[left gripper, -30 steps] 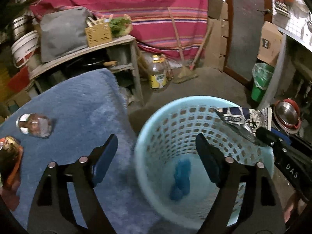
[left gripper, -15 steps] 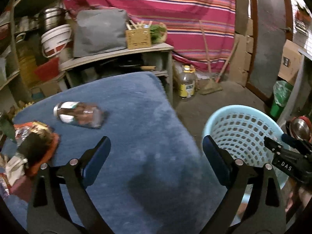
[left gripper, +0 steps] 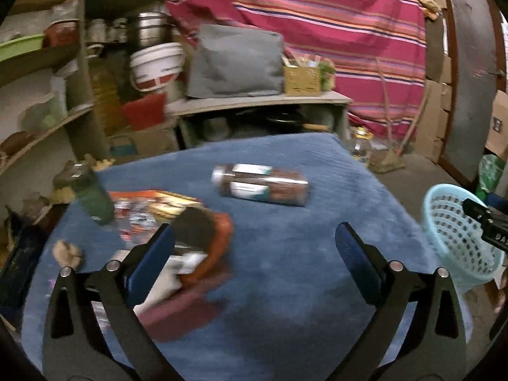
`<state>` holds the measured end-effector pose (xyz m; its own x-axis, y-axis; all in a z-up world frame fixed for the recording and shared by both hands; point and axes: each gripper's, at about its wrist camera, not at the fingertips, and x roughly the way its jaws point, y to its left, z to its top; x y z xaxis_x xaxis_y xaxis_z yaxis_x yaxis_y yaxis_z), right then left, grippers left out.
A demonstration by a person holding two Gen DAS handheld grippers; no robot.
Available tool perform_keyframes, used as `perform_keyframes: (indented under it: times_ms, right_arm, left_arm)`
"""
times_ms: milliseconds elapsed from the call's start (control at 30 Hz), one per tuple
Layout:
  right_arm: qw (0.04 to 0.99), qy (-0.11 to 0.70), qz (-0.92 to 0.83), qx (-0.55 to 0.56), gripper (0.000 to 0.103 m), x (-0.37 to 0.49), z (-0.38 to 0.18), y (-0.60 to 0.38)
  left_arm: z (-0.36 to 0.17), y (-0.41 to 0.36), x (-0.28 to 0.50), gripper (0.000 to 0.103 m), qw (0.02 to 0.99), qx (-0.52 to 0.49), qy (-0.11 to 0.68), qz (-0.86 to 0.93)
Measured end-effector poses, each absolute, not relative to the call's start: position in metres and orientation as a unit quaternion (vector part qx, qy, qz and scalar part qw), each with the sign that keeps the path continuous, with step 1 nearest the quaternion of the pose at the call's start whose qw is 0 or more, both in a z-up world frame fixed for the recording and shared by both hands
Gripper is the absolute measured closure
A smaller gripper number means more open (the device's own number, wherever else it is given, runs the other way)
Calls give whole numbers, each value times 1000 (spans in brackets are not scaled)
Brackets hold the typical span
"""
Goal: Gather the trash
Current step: 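Grasp the crumpled brown paper with the left tool while the right tool returns to the table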
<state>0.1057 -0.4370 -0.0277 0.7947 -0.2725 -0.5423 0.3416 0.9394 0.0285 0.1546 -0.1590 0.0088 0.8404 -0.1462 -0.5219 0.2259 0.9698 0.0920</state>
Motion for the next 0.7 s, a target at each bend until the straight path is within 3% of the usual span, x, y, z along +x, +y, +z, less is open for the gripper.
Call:
perform_keyframes:
  times_ms: [700]
  right_arm:
    - [954, 284, -102, -2, 16, 179, -28, -280]
  left_arm:
    - [-17, 40, 201, 5, 956, 18, 292, 37]
